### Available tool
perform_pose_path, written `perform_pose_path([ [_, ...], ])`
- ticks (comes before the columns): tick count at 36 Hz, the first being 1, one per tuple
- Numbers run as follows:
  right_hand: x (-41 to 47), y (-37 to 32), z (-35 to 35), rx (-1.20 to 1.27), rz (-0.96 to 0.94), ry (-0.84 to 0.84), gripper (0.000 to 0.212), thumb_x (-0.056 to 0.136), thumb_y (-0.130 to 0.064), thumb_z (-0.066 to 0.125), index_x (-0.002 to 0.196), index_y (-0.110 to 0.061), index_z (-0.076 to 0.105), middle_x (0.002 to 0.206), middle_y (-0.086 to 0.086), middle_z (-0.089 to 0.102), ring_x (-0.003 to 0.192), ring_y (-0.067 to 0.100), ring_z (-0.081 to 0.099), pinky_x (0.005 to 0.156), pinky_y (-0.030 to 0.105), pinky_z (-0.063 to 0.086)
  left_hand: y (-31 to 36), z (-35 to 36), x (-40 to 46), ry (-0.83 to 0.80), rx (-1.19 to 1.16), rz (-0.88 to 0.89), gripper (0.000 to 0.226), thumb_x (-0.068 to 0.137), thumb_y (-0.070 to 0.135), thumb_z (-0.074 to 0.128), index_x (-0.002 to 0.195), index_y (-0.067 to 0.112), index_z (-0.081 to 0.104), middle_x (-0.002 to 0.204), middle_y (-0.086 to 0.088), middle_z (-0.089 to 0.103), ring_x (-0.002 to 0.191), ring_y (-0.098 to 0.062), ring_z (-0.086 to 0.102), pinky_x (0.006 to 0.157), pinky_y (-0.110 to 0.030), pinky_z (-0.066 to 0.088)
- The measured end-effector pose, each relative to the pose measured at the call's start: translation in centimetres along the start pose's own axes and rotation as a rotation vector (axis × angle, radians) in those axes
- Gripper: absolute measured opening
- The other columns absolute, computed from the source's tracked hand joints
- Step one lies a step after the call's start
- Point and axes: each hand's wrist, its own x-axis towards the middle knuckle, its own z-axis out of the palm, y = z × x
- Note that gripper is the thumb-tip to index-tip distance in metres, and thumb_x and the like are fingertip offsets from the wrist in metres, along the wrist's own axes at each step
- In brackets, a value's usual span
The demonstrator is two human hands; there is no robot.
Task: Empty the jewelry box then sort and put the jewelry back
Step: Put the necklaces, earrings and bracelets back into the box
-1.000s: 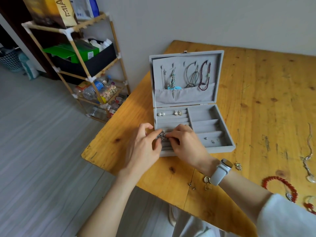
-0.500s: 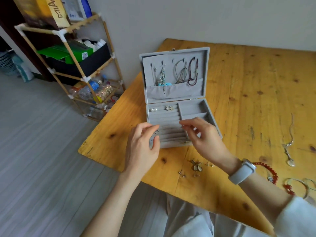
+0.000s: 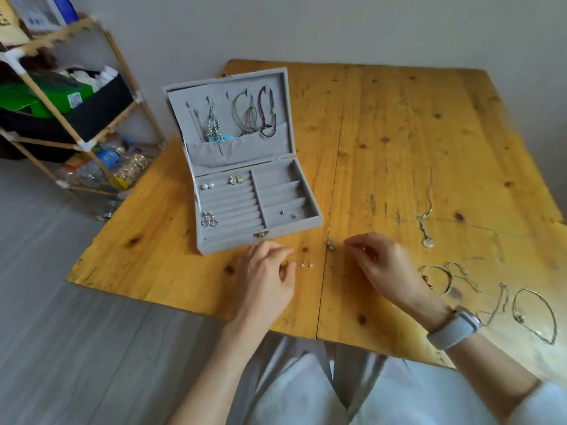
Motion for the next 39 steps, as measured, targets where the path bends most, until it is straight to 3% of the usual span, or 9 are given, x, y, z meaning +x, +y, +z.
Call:
perform_pose_path([
  [4,-0.3,-0.6,1.0,-0.023,-0.044,0.004,0.018,0.088,-0.010,0.056,0.101,-0.015,0.068,0.097,0.000,0.065,0.092,0.018,0.057,0.081,0.034,0.049,-0.8,-0.4,0.0,-0.054,0.079,-0.032,0.031,0.076,0.014,0.056,0.103,0.013,0.071,0.098,0.000,0.062,0.093,-0.024,0.057,0.080,-0.042,0.043],
  [7,-0.4,-1.2,1.8,-0.019,-0.079,0.009,0.018,0.088,-0.010,0.057,0.101,-0.014,0.068,0.090,-0.002,0.062,0.086,0.017,0.053,0.076,0.030,0.046,-1.4,-0.7,0.0,-0.093,0.080,0.011,0.025,0.079,0.008,0.063,0.102,0.014,0.072,0.098,0.000,0.061,0.093,-0.024,0.055,0.082,-0.045,0.044],
  [10,-0.5,-2.0,2.7,-0.020,-0.128,0.005,0.016,0.087,-0.011,0.058,0.098,-0.015,0.069,0.083,-0.009,0.054,0.079,0.013,0.047,0.070,0.017,0.036,-1.6,-0.8,0.2,-0.090,0.059,0.008,0.021,0.077,0.005,0.070,0.097,0.012,0.073,0.093,-0.001,0.060,0.091,-0.024,0.056,0.082,-0.045,0.045],
  [13,-0.4,-2.7,3.7,-0.045,-0.166,-0.012,0.015,0.086,-0.015,0.060,0.098,-0.018,0.069,0.085,-0.009,0.055,0.082,0.013,0.044,0.073,0.020,0.036,-1.6,-0.9,0.1,-0.074,0.032,0.009,0.013,0.077,0.005,0.071,0.089,0.009,0.072,0.090,-0.002,0.059,0.088,-0.024,0.057,0.081,-0.044,0.047],
  [19,0.4,-4.0,5.4,-0.193,-0.242,-0.007,0.017,0.082,-0.019,0.061,0.097,-0.014,0.068,0.089,0.004,0.059,0.084,0.024,0.047,0.071,0.035,0.041,-1.8,-1.9,0.0,-0.017,-0.032,-0.008,0.010,0.077,0.002,0.069,0.081,0.011,0.068,0.081,0.007,0.060,0.076,-0.015,0.057,0.072,-0.018,0.040],
  [23,0.8,-4.2,6.4,-0.319,-0.284,-0.017,0.009,0.076,-0.020,0.063,0.082,-0.015,0.068,0.081,0.003,0.058,0.077,0.026,0.050,0.063,0.036,0.040,-2.0,-3.3,-0.2,0.004,-0.134,-0.069,0.011,0.080,0.004,0.067,0.081,0.015,0.066,0.074,0.015,0.061,0.072,-0.004,0.057,0.069,-0.022,0.045],
  [26,0.9,-4.2,6.8,-0.343,-0.294,-0.010,0.005,0.073,-0.018,0.067,0.075,-0.014,0.064,0.076,0.002,0.058,0.072,0.025,0.051,0.060,0.035,0.042,-2.1,-4.4,-0.1,0.004,-0.243,-0.120,0.016,0.082,0.005,0.065,0.080,0.021,0.064,0.074,0.020,0.063,0.078,0.005,0.059,0.071,-0.011,0.045],
  [33,1.9,-5.6,5.5,-0.140,-0.336,-0.080,0.005,0.086,-0.009,0.056,0.089,-0.009,0.060,0.085,0.004,0.063,0.082,0.020,0.050,0.070,0.032,0.044,-3.0,-6.8,1.3,0.074,-0.277,-0.116,0.028,0.083,0.003,0.063,0.080,0.031,0.063,0.079,0.020,0.064,0.078,0.007,0.059,0.070,-0.004,0.042],
  [39,4.5,-7.3,4.5,-0.087,-0.384,-0.032,0.011,0.087,-0.008,0.057,0.091,-0.009,0.067,0.086,0.006,0.065,0.083,0.023,0.055,0.072,0.033,0.047,-4.2,-8.7,3.3,0.036,-0.269,-0.151,0.022,0.085,0.007,0.062,0.086,0.029,0.063,0.082,0.018,0.065,0.078,-0.003,0.063,0.073,-0.016,0.047],
])
